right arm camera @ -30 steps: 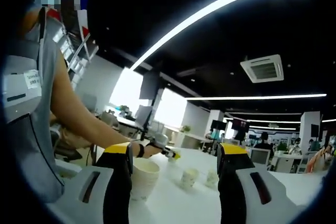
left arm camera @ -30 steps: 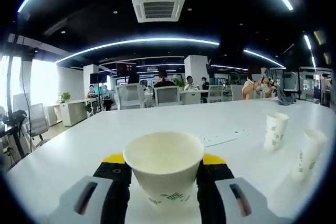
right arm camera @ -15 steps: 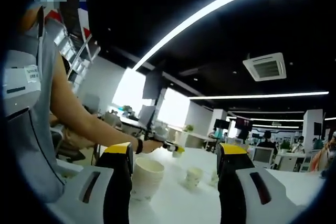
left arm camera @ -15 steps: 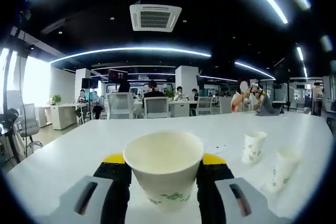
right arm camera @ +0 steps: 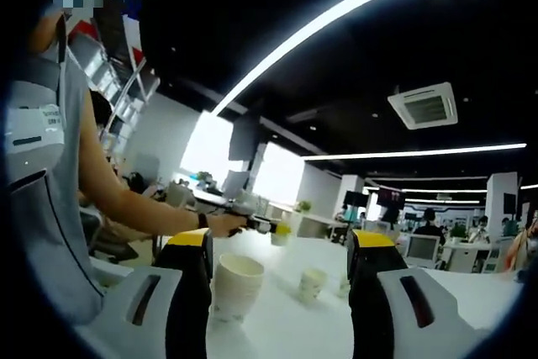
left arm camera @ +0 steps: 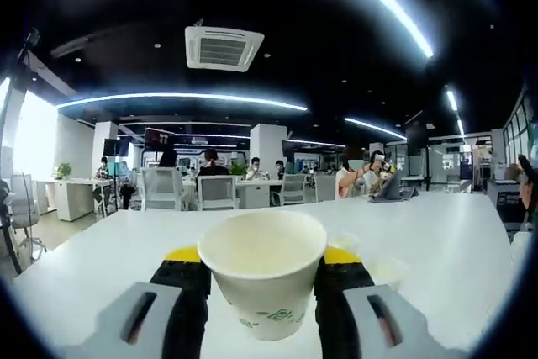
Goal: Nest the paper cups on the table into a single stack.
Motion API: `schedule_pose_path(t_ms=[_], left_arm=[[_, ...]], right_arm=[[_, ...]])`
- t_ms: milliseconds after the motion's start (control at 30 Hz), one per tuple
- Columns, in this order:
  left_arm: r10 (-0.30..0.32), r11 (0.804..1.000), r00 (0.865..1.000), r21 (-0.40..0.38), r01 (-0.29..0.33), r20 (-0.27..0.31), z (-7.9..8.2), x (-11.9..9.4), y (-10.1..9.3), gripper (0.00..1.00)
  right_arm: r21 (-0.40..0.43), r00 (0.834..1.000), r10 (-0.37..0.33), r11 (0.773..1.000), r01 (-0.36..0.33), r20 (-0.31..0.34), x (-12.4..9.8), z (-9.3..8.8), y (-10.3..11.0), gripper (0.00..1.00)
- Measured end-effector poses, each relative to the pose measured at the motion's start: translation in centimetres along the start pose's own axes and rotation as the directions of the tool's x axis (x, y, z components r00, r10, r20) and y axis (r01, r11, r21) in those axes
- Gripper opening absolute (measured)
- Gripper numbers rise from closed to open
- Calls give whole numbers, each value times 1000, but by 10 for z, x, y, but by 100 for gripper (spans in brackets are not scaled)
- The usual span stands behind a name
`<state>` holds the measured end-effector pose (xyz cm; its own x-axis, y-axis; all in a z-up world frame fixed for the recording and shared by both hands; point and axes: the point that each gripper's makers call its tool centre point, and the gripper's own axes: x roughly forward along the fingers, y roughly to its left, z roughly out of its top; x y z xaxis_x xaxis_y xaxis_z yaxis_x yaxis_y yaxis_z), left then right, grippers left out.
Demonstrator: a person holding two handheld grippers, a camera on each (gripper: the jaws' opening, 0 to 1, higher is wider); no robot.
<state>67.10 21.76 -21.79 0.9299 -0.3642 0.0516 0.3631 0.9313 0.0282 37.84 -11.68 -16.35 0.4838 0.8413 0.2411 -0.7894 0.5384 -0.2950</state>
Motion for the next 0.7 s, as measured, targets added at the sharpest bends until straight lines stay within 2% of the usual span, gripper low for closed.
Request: schedule_pose_path(t_ms=[167, 300, 500, 700], left_arm=[[-78, 997, 996, 23, 77, 44, 29, -18, -33, 52], [-126, 991, 990, 51, 122, 71, 47, -32, -57, 52], [-186, 978, 978, 112, 175, 99, 68, -50, -90, 52], [-246, 966, 962, 117, 233, 120, 81, -63, -117, 52]], right_arm=[[21, 999, 29, 999, -28, -25, 5, -7, 6, 68], [98, 995, 94, 991, -91, -19, 7, -13, 15, 68], [115, 994, 105, 988, -102, -27, 7, -16, 17, 68], [132, 991, 133, 982, -132, 2, 5, -9, 23, 68]])
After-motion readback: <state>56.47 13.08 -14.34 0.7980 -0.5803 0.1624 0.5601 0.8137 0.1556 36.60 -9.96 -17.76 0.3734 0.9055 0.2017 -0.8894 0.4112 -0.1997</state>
